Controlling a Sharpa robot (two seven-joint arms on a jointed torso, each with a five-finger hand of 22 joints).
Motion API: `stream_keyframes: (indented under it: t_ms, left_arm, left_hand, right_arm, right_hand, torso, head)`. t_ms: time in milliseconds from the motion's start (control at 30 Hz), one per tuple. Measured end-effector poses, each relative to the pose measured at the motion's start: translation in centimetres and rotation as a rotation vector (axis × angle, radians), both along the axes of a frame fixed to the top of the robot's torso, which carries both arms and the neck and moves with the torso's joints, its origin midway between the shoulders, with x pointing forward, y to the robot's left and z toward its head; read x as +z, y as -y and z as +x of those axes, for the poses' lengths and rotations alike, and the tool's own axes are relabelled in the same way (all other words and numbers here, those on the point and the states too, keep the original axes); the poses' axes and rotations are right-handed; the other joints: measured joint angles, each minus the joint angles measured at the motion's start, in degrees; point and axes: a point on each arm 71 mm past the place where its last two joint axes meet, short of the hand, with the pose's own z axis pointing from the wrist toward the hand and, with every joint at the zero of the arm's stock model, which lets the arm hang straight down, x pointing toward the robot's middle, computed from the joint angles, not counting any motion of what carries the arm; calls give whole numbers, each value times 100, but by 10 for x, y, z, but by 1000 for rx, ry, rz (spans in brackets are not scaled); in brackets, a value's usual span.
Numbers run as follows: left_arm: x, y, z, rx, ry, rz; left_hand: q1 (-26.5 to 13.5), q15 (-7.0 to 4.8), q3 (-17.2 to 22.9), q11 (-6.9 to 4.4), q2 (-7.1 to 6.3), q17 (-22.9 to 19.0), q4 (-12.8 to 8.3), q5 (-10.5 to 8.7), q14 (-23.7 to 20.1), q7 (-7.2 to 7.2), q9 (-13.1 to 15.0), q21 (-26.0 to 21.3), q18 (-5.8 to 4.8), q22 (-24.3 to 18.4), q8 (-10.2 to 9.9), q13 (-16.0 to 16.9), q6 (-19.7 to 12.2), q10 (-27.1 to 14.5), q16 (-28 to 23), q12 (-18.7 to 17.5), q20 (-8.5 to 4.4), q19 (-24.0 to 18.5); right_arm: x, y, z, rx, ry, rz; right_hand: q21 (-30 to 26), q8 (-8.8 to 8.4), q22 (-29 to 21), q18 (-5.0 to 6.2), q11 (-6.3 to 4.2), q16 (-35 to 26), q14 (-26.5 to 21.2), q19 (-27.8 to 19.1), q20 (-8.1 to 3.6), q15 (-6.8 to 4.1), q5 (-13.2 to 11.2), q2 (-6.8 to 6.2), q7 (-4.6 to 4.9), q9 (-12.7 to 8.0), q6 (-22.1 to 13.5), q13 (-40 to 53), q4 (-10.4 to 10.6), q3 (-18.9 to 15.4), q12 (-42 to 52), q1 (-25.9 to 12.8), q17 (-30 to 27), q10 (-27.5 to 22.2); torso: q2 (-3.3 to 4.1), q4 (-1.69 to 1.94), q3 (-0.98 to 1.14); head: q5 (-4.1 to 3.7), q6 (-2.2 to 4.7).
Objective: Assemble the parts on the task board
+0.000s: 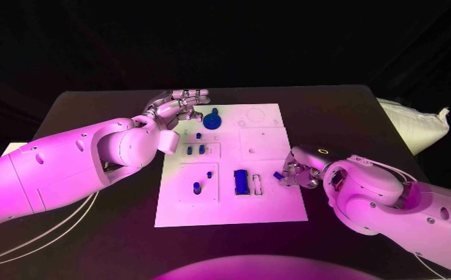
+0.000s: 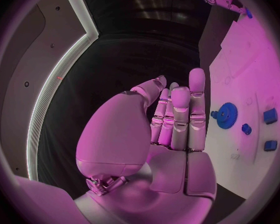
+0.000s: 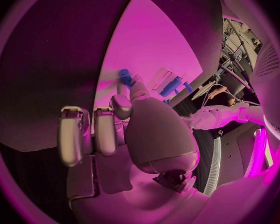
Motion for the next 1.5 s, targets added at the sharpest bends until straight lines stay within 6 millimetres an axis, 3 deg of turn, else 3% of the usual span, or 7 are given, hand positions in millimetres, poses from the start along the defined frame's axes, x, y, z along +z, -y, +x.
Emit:
stream_keyframes:
  t_ms: [100, 567, 867, 1067, 1133, 1300, 1500]
  left_arm:
    - [0, 0, 0, -1, 0, 0]
    - [0, 1, 0, -5, -2, 0]
    - [0, 1, 0, -7, -4, 0]
    - [0, 1, 0, -8, -4, 0]
    - [0, 1, 0, -8, -5, 0]
    - [0, 1, -1, -9, -5, 1]
    - [0, 1, -1, -11, -4, 1]
  left_hand:
    - [0, 0, 0, 0, 0, 0, 0, 0, 0, 0, 0, 0, 0, 0, 0, 0, 0, 0, 0, 0, 0, 0]
    - [0, -20, 0, 21, 0, -10, 0, 0, -21, 0, 0, 0, 0, 0, 0, -1, 0, -21, 0, 33, 0, 0]
    - [0, -20, 0, 21, 0, -9, 0, 0, -20, 0, 0, 0, 0, 0, 0, -1, 0, -21, 0, 33, 0, 0]
    - [0, -20, 0, 21, 0, -9, 0, 0, -20, 0, 0, 0, 0, 0, 0, -2, 0, -21, 0, 33, 0, 0]
    - [0, -20, 0, 21, 0, -9, 0, 0, -21, 0, 0, 0, -1, 0, 0, -2, 0, -20, 0, 33, 0, 0]
    - [0, -20, 0, 21, 0, -9, 0, 0, -20, 0, 0, 0, 0, 0, 0, -2, 0, -20, 0, 33, 0, 0]
    - [-32, 2, -33, 24, 31, -15, 34, 0, -42, -20, 0, -23, 0, -10, 23, -1, -20, -60, 34, 65, 0, 0]
  right_arm:
    - [0, -3, -1, 22, 18, -22]
    - [0, -16, -2, 99, 79, -108]
    - [0, -21, -4, 122, 100, -129]
    - [0, -19, -5, 104, 94, -100]
    - [0, -19, -6, 93, 90, -80]
    - [0, -18, -10, 48, 54, 6]
    - [5, -21, -15, -3, -5, 125]
  right_hand:
    - [0, -1, 0, 0, 9, 0, 0, 0, 0, 1, -137, -20, 17, -2, 5, -8, -20, 81, -4, 35, 0, -9]
    - [-55, -144, -1, 0, 46, -67, 30, -43, 0, 7, -68, -162, 35, -42, 26, -120, -188, 529, -219, 251, 3, -52]
    - [-55, -223, -1, 0, 40, -50, 16, -43, 0, -6, 601, -187, 41, -85, 119, -74, -115, 943, -144, 277, 4, -50]
    - [-38, -232, -2, 0, 21, -45, 9, -20, -23, -11, 844, -189, 41, -75, 119, -58, 36, 1165, -107, 273, 3, -31]
    - [-23, -233, -2, 0, 16, -45, 10, -20, -23, -12, 929, -285, 41, -75, 119, -62, 134, 1266, -106, 163, 3, -27]
    - [-23, -235, -2, 0, -28, -45, 39, -19, -24, -48, 1074, -443, 39, -71, 117, 3, -33, 1828, -104, -256, 3, 2]
    - [-1, -235, -2, 0, -36, -33, 39, -1, -42, -67, 1252, -532, 35, -54, 119, 48, -11, 2089, -61, -502, 2, 35]
  torso:
    - [0, 4, -3]
    - [1, 35, -14]
    - [3, 51, -16]
    - [5, 55, -16]
    - [7, 59, -16]
    - [13, 65, -16]
    - [15, 73, -20]
  head:
    - [0, -1]
    - [-26, -20]
    - [-19, -32]
    - [-13, -35]
    - [-13, -35]
    - [-14, -37]
    - [-30, -46]
